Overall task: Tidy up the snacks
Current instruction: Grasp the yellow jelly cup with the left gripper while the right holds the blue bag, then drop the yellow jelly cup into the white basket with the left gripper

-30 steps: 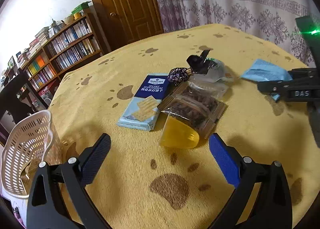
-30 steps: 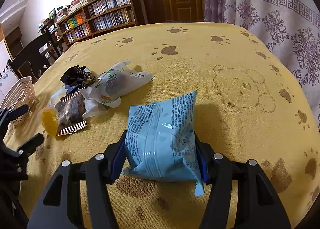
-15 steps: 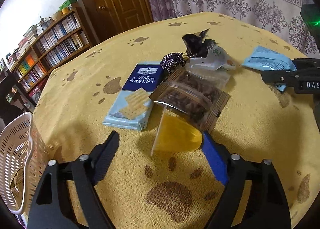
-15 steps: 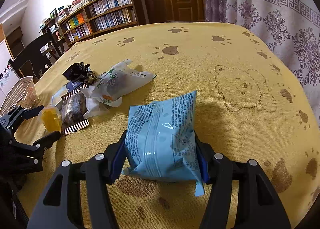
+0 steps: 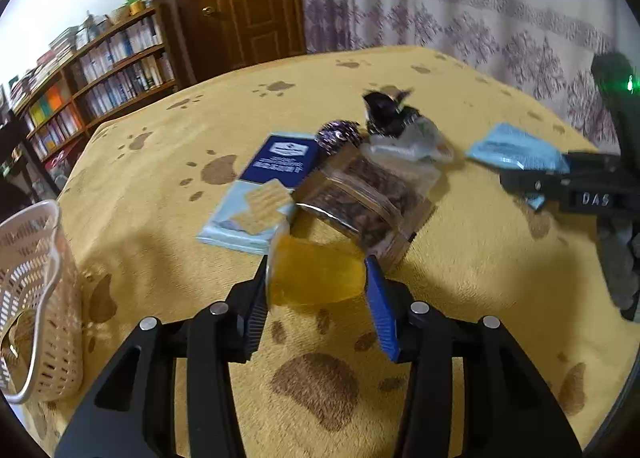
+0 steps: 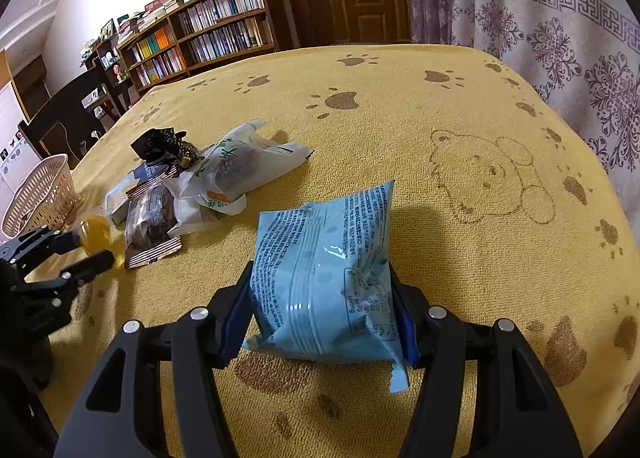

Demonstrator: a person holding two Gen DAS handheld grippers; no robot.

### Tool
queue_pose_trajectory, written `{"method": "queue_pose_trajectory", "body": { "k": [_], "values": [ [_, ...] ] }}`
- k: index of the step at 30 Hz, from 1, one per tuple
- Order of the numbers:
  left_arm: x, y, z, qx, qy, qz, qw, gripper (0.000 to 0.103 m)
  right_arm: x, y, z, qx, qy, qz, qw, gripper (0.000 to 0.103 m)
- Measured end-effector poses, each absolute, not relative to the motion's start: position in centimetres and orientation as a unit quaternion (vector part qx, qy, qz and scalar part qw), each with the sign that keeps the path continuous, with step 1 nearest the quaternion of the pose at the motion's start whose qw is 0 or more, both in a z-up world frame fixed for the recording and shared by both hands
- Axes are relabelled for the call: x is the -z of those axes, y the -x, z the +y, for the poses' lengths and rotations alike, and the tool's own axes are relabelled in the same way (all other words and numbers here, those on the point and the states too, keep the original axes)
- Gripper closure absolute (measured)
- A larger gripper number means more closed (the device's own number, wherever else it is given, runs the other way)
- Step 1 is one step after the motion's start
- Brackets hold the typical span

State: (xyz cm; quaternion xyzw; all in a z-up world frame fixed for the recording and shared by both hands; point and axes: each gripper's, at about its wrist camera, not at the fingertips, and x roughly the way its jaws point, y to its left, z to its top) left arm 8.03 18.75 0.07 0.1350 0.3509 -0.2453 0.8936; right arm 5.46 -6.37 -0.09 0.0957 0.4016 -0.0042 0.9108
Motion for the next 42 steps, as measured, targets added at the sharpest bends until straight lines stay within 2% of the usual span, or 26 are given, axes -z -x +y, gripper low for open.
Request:
{"method": "queue_pose_trajectory", "body": {
  "k": [22, 41, 42],
  "values": [
    [-7.1, -7.2, 27.0, 0.155, -0.061, 0.288, 0.943, 0.058, 0.1, -5.4, -6.4, 0.004, -0.095, 0.402, 0.911, 0.044],
    [-9.1, -9.9, 38.6, -0.002, -0.005, 0.268, 0.963, 0.058, 0.1, -5.4, -6.4, 0.003, -0.095, 0.401, 0.911, 0.044],
    [-9.1, -10.0, 39.2, -0.016, -0.004, 0.264, 0.964, 0.056, 0.1, -5.4, -6.4, 0.004, -0.095, 0.401, 0.911, 0.044]
  ]
}}
